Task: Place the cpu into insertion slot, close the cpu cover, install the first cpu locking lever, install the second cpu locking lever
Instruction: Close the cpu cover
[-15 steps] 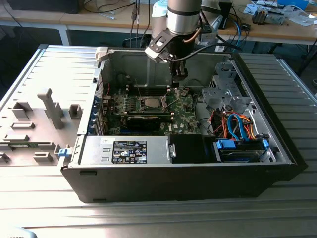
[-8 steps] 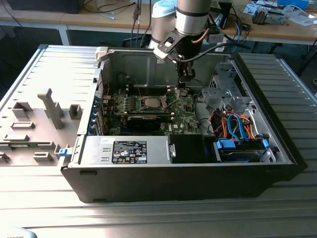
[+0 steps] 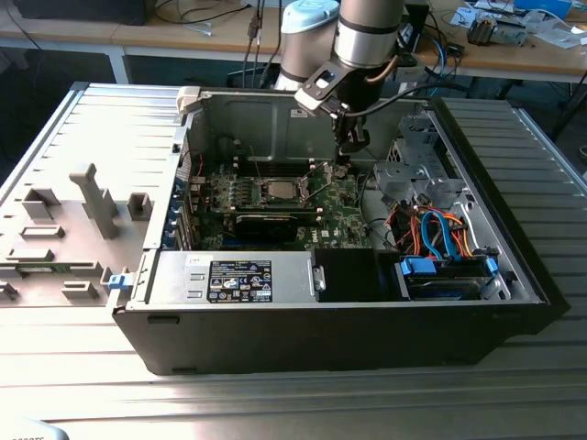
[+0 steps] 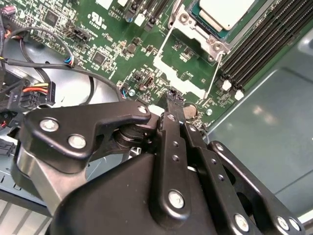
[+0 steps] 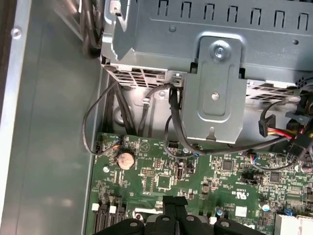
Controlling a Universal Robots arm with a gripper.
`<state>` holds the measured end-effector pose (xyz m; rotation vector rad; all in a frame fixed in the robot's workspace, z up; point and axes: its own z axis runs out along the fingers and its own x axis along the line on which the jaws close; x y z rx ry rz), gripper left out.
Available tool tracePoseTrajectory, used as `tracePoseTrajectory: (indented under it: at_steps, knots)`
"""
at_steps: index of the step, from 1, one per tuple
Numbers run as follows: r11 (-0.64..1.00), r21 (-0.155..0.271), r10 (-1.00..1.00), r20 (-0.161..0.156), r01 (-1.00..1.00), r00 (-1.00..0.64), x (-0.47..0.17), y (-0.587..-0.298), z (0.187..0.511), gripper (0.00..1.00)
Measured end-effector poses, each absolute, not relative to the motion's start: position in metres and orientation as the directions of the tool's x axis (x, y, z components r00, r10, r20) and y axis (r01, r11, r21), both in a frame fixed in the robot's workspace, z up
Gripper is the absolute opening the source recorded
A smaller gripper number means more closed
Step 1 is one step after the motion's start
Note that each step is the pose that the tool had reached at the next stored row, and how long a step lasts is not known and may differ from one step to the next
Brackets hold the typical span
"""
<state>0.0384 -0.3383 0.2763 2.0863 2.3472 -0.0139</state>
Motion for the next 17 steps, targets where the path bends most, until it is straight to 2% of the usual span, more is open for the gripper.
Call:
tracePoseTrajectory:
  at_steps: [17]
  knots:
    - [0.117, -0.008, 0.993, -0.007, 0.993, -0.117, 0.04, -0.338, 0.266, 0.11]
